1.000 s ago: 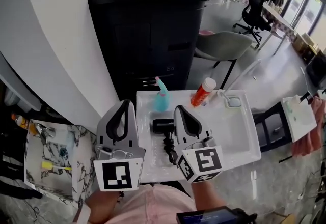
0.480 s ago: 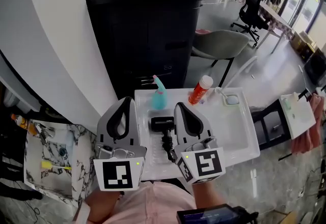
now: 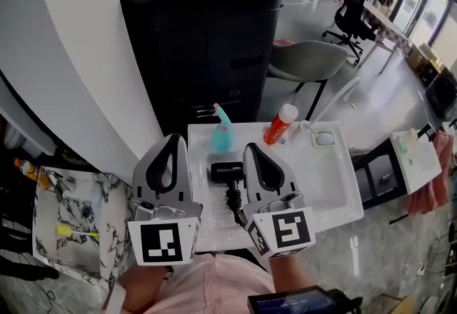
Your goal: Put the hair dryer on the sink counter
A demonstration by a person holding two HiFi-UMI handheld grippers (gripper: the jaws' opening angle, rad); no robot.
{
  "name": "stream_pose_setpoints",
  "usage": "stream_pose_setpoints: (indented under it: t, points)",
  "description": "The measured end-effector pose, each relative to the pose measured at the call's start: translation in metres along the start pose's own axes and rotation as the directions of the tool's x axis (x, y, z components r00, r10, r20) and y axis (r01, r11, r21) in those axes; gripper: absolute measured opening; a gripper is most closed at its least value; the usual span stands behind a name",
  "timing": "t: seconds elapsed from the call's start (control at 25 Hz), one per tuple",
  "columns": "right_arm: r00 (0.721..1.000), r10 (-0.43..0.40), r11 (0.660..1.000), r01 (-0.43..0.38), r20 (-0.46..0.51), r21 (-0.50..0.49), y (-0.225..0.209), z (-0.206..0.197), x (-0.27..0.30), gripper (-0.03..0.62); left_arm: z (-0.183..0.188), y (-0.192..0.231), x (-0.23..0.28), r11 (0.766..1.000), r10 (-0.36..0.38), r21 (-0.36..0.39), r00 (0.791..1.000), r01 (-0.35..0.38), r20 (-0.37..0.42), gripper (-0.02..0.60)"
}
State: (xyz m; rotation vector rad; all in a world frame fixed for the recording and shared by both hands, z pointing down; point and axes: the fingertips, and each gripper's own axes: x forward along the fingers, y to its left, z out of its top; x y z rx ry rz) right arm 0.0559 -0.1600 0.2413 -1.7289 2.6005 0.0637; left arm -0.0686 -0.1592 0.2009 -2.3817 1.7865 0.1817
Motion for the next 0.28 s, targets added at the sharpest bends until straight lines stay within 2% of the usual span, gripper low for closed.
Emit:
stream_pose_setpoints:
  t: [0.28]
  points:
    - [1.0,-0.003,1.0,0.003,-0.002,-0.002,0.0004,-0.0028,0.0012,-0.002,-0.0016,-0.0015,0.0001,1.0,-0.004,0.002,1.0,0.004,0.005,0.011]
